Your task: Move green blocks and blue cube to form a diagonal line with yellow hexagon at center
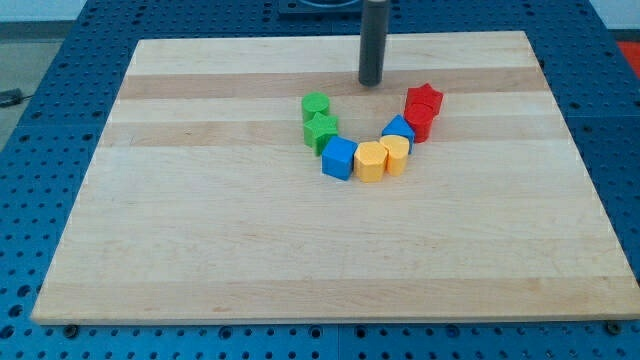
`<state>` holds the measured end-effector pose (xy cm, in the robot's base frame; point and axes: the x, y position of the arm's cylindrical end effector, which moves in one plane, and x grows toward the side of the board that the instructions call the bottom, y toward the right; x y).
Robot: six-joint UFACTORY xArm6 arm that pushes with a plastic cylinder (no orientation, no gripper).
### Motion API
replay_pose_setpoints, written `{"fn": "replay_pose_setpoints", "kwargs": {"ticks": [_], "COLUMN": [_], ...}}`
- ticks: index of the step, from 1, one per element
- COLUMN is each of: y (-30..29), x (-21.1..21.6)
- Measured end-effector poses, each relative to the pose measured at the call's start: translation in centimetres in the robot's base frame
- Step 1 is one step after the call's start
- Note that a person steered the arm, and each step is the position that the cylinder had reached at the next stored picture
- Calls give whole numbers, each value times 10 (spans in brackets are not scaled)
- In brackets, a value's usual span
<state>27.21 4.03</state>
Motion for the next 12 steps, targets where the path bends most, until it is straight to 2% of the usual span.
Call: {"fn": "replay_pose_setpoints", "kwargs": {"ticks": [1, 2, 3, 4, 5, 7, 10, 12], "y": [-78, -163, -202, -182, -152, -83, -45, -45], "x": [-4, 14, 78, 176, 225, 212, 192, 167]}}
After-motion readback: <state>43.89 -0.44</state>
